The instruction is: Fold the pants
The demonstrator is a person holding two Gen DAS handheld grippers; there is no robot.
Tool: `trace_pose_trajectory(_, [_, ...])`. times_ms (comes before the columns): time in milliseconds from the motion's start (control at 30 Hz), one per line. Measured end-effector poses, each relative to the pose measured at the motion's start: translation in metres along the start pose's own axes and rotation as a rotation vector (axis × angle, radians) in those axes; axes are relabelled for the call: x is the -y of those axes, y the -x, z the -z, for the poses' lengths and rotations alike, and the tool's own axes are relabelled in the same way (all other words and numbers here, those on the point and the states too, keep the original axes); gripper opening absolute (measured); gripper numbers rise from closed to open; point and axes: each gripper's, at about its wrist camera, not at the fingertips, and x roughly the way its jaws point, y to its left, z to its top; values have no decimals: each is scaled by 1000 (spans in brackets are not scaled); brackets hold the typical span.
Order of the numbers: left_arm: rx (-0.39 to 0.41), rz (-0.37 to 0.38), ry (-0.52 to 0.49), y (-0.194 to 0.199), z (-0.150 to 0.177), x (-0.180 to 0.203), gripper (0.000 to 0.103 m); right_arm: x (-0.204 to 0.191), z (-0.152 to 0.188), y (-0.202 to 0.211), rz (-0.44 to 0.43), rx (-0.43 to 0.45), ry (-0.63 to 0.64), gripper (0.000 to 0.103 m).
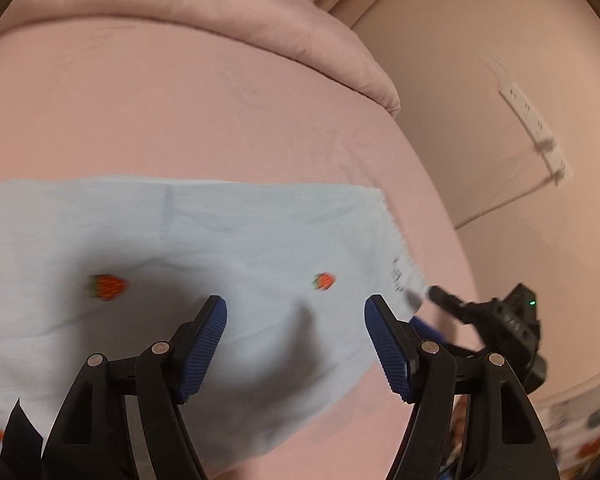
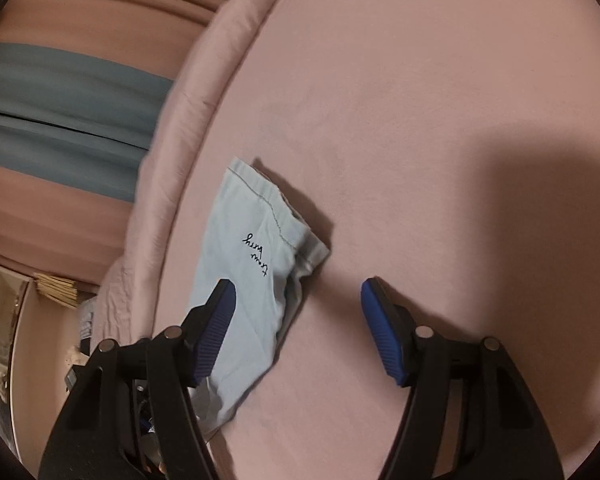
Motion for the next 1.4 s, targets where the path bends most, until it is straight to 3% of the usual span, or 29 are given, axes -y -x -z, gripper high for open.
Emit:
trace_pose_trajectory(100, [1,27,73,1,-4,-7,70,-15,-8,-16,28,-45,2,65])
trace_pose_trajectory(233, [-14,30,142,-4,-2,-19,70,-17,-17,-30,13,-68,-50,56])
trace_pose_trajectory(300, [-27,7,165,-6,0,-27,70,-15,-19,-34,-6,-68,-67,39])
trace_pose_trajectory(333, [-22,24,184,-1,3,-33,70,-11,-20,-33,-6,-69,-69,22])
trace_pose_trajectory(367, [-19,35,196,0,3,-36,70,-4,-22,-35,-19,-71,-76,14])
trace_pose_trajectory(467, [-30,26,190,-2,3,-37,70,8,-20,-38,-78,-60,-114,12])
trace_pose_trajectory(533, [-32,15,183,-3,2,-36,70,-2,-15,-34,-56,-46,-73,12])
trace_pose_trajectory(700, [-23,96,261,9,5,-45,70,-56,-4,-17,-45,-11,172,12])
trace_pose_trajectory(867, [22,122,348,36,14,-72,73,-125,41,-15,74,10,580,12])
trace_pose_trajectory(967, [38,176,413,52,20,-91,73,-148,68,-25,98,-9,690,12])
trace_pose_trajectory(1100, [95,257,428,80,20,-97,73,-169,100,-40,128,-45,810,12])
trace_pose_trajectory(1167, [107,292,414,89,21,-95,80,-181,119,-47,133,-54,880,12])
trace_pose_trajectory(1300, [47,293,416,73,17,-89,82,-195,145,-62,130,-56,993,12])
trace_pose_trajectory(1400, [26,297,451,64,18,-94,82,-197,168,-73,194,-29,1104,13])
